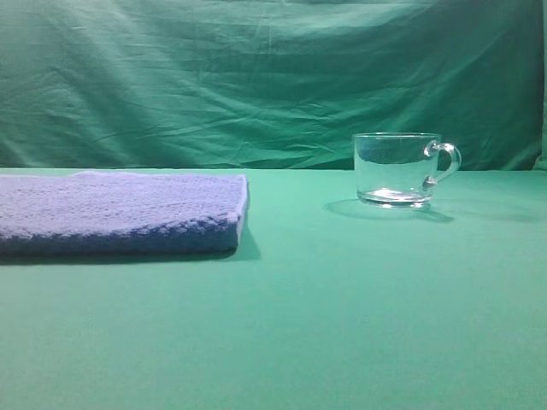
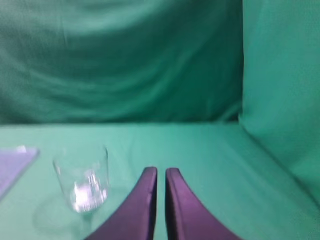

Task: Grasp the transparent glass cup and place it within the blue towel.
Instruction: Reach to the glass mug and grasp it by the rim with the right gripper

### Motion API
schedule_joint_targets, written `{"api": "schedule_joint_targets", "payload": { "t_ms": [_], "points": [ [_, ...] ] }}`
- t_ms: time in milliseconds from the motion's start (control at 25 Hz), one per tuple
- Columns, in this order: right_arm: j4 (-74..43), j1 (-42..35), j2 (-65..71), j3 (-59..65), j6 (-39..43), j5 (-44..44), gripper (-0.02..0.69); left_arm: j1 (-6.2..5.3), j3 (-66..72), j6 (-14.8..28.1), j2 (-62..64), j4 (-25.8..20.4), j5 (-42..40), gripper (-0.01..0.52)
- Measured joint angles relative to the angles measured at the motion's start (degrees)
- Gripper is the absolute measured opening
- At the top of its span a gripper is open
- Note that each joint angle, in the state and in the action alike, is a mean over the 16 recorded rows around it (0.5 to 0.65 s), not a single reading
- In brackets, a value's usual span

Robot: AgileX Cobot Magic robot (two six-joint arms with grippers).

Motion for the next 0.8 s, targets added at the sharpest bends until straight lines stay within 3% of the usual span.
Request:
{"api": "schedule_joint_targets", "payload": {
  "t_ms": [400, 800],
  "points": [
    [-0.18, 0.79, 23.98, -17.13, -0.05, 15.02, 0.047, 0.0, 0.0, 0.0, 0.0, 0.0, 0.0, 0.0],
    [-0.18, 6.94, 44.24, -27.9, -3.29, 22.08, 0.061, 0.0, 0.0, 0.06, 0.0, 0.0, 0.0, 0.0]
  ]
}}
